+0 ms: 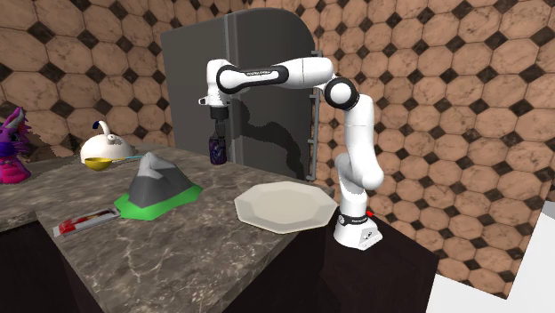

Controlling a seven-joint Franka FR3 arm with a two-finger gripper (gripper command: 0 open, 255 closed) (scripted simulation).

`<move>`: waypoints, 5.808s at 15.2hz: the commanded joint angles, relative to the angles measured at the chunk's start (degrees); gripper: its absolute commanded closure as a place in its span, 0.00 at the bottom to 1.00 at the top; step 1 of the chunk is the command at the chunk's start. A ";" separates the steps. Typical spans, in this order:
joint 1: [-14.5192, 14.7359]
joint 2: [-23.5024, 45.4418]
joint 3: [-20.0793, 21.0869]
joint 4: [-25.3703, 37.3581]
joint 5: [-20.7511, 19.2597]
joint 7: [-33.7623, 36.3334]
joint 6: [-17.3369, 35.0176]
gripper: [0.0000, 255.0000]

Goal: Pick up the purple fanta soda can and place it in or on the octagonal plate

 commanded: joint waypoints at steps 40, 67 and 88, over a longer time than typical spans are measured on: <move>5.65 -9.93 5.28 2.28 -3.73 11.02 -11.51 1.00; 18.39 -25.35 31.57 -10.13 -0.01 49.90 -14.85 1.00; 19.40 -29.18 33.21 -27.93 1.15 51.55 -0.80 1.00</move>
